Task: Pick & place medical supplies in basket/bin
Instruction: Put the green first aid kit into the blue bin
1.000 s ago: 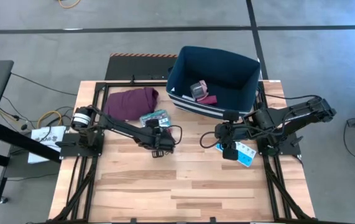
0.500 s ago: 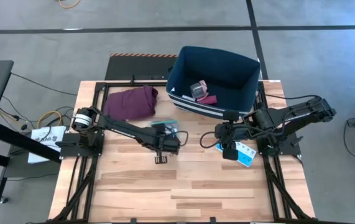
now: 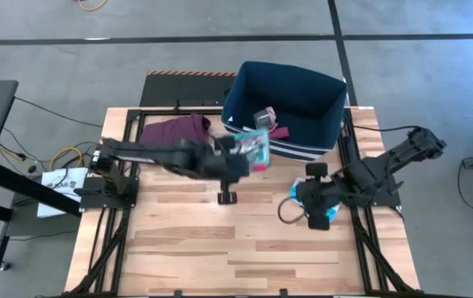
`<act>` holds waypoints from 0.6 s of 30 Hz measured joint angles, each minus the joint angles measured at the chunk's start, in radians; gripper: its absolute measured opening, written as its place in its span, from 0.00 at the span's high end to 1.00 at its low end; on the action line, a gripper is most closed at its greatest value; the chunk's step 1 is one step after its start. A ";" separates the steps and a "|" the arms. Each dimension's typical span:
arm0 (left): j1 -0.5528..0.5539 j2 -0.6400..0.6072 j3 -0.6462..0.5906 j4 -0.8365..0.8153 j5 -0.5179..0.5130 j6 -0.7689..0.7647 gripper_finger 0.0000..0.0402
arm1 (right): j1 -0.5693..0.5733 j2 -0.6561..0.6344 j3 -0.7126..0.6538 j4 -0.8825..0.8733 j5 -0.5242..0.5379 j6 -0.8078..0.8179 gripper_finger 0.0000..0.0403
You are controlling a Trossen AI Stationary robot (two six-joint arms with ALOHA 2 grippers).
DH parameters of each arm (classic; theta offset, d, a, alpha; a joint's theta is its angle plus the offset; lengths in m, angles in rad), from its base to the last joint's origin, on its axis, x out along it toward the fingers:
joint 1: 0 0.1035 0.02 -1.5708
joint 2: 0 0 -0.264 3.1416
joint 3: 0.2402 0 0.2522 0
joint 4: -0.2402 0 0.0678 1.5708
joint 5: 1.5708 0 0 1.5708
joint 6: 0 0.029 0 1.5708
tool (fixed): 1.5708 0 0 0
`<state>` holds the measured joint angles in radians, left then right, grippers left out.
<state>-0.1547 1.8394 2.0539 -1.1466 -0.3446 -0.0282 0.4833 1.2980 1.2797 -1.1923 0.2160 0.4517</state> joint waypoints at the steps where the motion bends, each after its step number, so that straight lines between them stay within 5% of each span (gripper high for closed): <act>1: 0.008 -0.002 0.046 0.012 -0.005 0.036 1.00 | 0.021 0.000 0.000 -0.001 0.010 0.012 0.61; 7: 0.137 0.008 0.156 0.186 0.003 0.217 1.00 | 0.109 0.000 0.000 -0.003 0.089 0.061 0.61; 18: 0.457 0.282 0.148 0.427 0.291 0.187 1.00 | 0.158 0.001 0.000 0.003 0.137 0.232 0.61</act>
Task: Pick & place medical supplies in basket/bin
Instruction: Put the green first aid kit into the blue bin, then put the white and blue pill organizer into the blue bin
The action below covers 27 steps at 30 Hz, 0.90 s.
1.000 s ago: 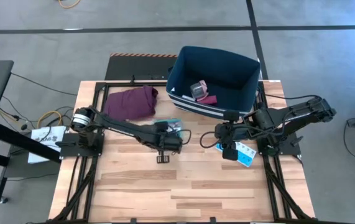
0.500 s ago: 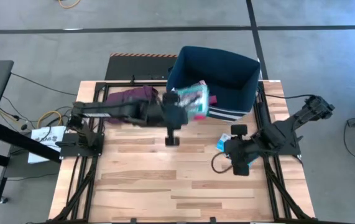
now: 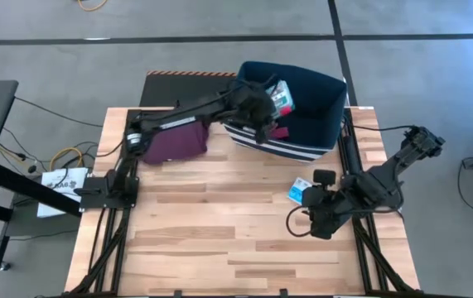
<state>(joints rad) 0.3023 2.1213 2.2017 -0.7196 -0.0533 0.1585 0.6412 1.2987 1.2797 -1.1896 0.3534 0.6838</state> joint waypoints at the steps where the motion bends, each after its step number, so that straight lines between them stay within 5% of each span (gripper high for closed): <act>1: 0.017 0.020 0.000 0.027 0.015 -0.013 1.00 | 0.002 0.000 0.000 0.000 0.000 0.000 0.61; 11: 0.128 0.084 0.001 0.045 0.021 0.003 0.96 | 0.002 0.000 0.000 -0.003 0.027 -0.002 0.61; 27: 0.093 0.084 0.010 0.024 -0.001 0.061 0.79 | 0.002 0.000 0.000 -0.006 0.068 0.033 0.61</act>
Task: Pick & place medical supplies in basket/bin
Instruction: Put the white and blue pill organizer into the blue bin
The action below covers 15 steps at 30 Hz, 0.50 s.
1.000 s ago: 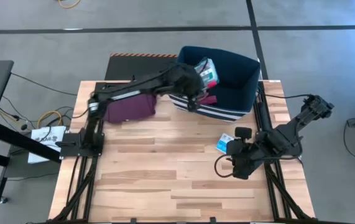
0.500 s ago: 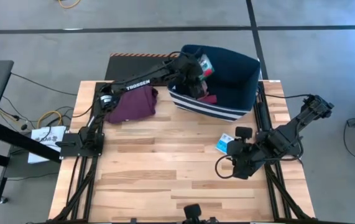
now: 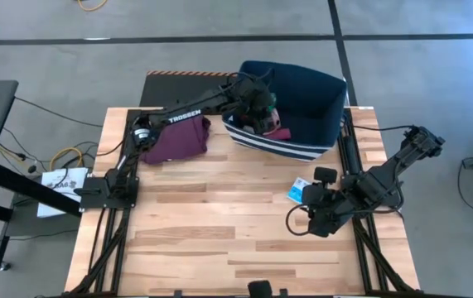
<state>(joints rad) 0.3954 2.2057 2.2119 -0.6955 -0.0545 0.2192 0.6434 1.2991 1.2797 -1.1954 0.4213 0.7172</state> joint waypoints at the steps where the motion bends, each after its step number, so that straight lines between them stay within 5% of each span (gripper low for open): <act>1: -0.007 -0.001 0.016 -0.015 -0.012 0.003 0.78 | 0.000 0.000 0.000 0.000 0.000 0.000 0.61; 5: -0.041 -0.015 0.148 -0.126 -0.068 0.025 0.77 | -0.004 0.000 0.000 0.005 -0.001 -0.022 0.61; 15: -0.167 -0.305 0.103 -0.162 -0.194 0.065 0.77 | -0.088 0.005 -0.001 0.039 0.006 -0.114 0.61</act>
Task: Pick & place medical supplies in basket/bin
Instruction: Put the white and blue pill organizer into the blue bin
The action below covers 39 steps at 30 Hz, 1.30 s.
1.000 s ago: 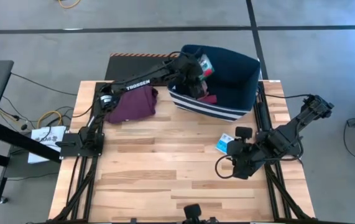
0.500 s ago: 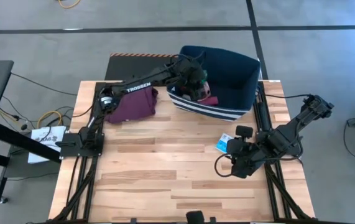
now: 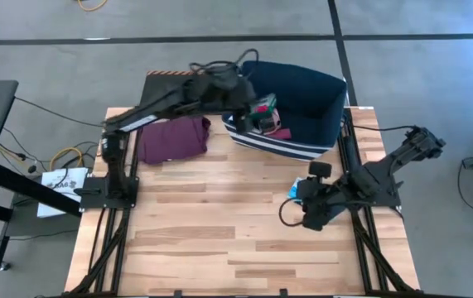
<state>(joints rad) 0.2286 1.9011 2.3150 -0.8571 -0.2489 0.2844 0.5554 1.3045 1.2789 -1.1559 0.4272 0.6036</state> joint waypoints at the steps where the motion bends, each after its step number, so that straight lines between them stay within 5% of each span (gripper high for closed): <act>1: -0.015 -0.022 0.000 -0.023 -0.001 -0.002 0.77 | -0.014 0.007 0.000 0.002 0.007 0.007 0.61; 11: -0.191 -0.127 -0.006 -0.391 0.041 -0.165 0.77 | -0.058 0.144 0.000 -0.154 -0.018 0.399 0.62; 19: -0.442 -0.126 -0.089 -0.515 -0.178 -0.369 0.77 | -0.059 0.363 -0.020 -0.409 -0.155 0.590 0.65; 26: -0.699 -0.125 -0.135 -0.597 -0.359 -0.586 0.77 | -0.061 0.363 -0.157 -0.300 -0.242 0.543 0.63; 39: -1.086 -0.127 -0.239 -0.651 -0.712 -1.028 0.77 | -0.065 0.122 -0.485 0.098 -0.265 0.600 0.65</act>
<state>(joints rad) -0.8575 1.7744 2.0760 -1.5086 -0.9609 -0.7439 0.4901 1.4267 0.7936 -1.0584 0.1626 1.2037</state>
